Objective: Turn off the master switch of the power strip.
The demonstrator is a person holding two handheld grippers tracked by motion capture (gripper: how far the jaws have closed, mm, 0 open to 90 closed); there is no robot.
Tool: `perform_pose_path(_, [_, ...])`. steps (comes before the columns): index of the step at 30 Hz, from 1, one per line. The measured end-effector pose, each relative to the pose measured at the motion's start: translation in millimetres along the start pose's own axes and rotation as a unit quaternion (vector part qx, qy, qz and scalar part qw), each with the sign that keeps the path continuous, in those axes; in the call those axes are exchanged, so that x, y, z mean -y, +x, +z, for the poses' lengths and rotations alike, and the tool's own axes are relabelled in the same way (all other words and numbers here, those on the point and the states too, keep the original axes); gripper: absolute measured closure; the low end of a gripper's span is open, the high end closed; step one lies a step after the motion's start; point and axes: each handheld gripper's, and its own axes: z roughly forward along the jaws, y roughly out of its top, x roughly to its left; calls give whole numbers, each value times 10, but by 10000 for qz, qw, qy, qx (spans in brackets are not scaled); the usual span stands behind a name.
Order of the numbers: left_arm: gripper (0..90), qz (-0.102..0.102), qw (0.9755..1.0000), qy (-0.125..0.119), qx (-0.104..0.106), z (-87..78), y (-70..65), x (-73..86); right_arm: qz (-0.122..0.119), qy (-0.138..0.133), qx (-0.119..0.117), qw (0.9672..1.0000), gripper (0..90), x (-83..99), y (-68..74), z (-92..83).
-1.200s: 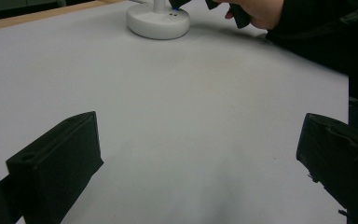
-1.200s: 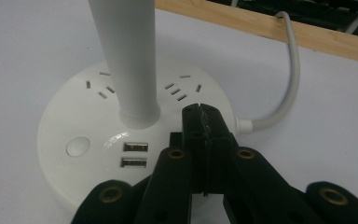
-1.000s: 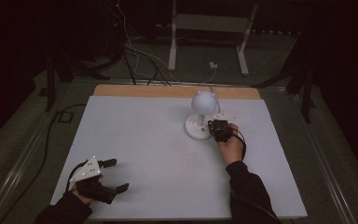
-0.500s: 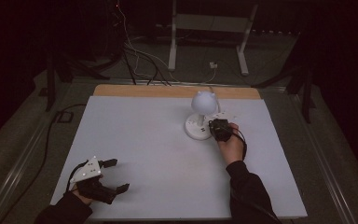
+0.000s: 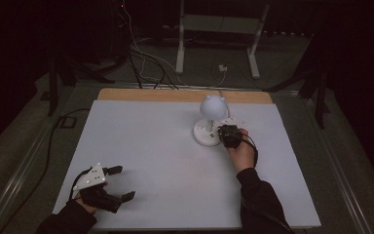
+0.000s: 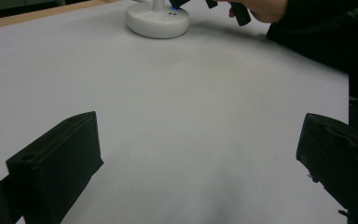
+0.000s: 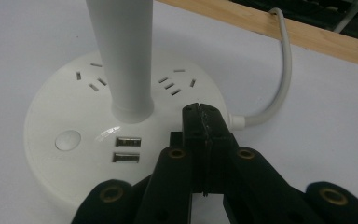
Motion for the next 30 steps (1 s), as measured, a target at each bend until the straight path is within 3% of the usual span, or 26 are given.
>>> perform_pose_path(11, [4,12,10000,-29,1,-6,3,-1,123,18,-56,9999,900,-9,-20,-3])
perform_pose_path(13, [4,9,10000,-31,-8,-6,4,-1,167,-59,-69,9998,875,-7,-25,-12])
perform_pose_path(14, [4,5,10000,-44,-10,-10,6,-1,380,-202,-368,9984,814,-4,-64,-25])
perform_pose_path(19, [4,6,10000,-59,-2,-9,10,-2,435,-326,-356,9979,779,-9,-118,-60])
perform_pose_path(25, [4,8,10000,-55,-7,-11,6,-2,654,-593,-554,9946,483,-73,-185,-176])
perform_pose_path(26, [4,2,10000,-60,-6,-11,5,-2,629,-596,-591,9945,395,-82,-191,-191])
perform_pose_path(28, [4,-6,10000,-68,-7,-11,7,-2,641,-514,-738,9939,242,-105,-202,-211])
perform_pose_path(30, [4,-9,10000,-79,-7,-12,9,-3,664,-479,-979,9918,148,-114,-223,-241])
